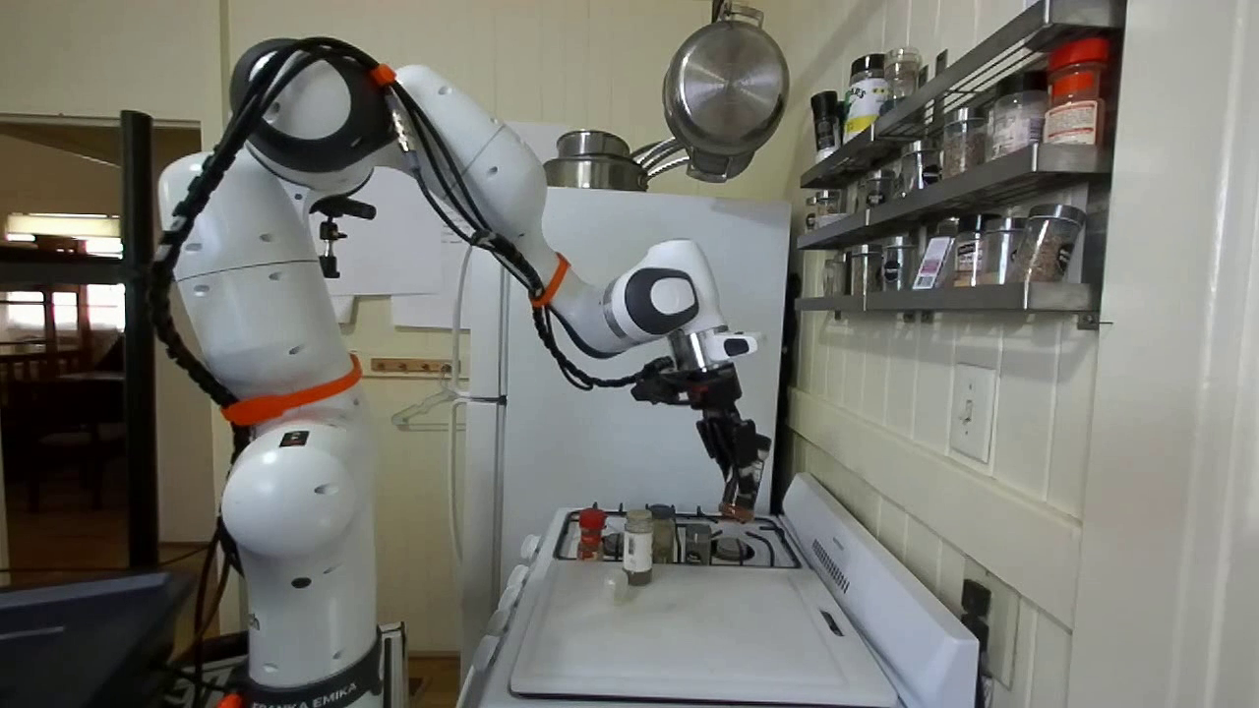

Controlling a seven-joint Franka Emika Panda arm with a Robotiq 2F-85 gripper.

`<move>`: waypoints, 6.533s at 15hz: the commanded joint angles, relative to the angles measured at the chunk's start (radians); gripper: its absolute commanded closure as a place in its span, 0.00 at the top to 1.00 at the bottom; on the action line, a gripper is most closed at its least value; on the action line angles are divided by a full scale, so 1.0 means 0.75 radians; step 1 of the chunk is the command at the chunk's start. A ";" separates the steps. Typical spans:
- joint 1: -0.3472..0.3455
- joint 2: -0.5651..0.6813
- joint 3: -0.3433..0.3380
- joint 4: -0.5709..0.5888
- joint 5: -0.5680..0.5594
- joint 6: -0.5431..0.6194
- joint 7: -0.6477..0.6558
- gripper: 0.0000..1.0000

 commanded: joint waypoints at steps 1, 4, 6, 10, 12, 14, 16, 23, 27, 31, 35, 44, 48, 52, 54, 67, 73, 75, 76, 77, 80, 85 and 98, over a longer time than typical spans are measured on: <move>-0.007 -0.097 0.059 0.035 -0.027 -0.124 0.039 0.16; -0.011 -0.159 0.092 0.059 -0.034 -0.172 0.055 0.16; -0.014 -0.207 0.105 0.073 -0.032 -0.203 0.058 0.16; -0.028 -0.299 0.122 0.122 -0.032 -0.291 0.056 0.16; -0.041 -0.335 0.132 0.164 -0.040 -0.354 0.061 0.16; -0.027 -0.299 0.112 0.151 -0.009 -0.287 0.034 0.41; -0.027 -0.298 0.112 0.149 -0.008 -0.287 0.033 0.41; -0.024 -0.281 0.115 0.173 -0.025 -0.327 -0.001 0.16; -0.028 -0.306 0.130 0.194 -0.049 -0.359 -0.017 0.16; -0.028 -0.337 0.148 0.222 -0.083 -0.414 -0.007 0.16; -0.034 -0.386 0.161 0.252 -0.138 -0.415 0.009 0.16; -0.100 -0.446 0.116 0.329 -0.205 -0.283 0.014 0.16; -0.149 -0.449 0.114 0.402 -0.254 -0.242 0.003 0.16; -0.175 -0.455 0.119 0.493 -0.268 -0.250 -0.002 0.16; -0.167 -0.442 0.114 0.487 -0.241 -0.255 -0.001 0.41; -0.179 -0.397 0.119 0.605 -0.263 -0.307 -0.074 0.16; -0.210 -0.378 0.117 0.747 -0.312 -0.321 -0.105 0.16; -0.215 -0.356 0.108 0.806 -0.314 -0.337 -0.131 0.16; -0.217 -0.344 0.103 0.835 -0.315 -0.344 -0.149 0.16; -0.216 -0.326 0.096 0.869 -0.311 -0.346 -0.169 0.16; -0.214 -0.270 0.073 0.957 -0.311 -0.342 -0.226 0.16; -0.207 -0.161 0.050 1.119 -0.323 -0.343 -0.310 0.16; -0.189 -0.085 0.008 1.243 -0.294 -0.330 -0.326 0.16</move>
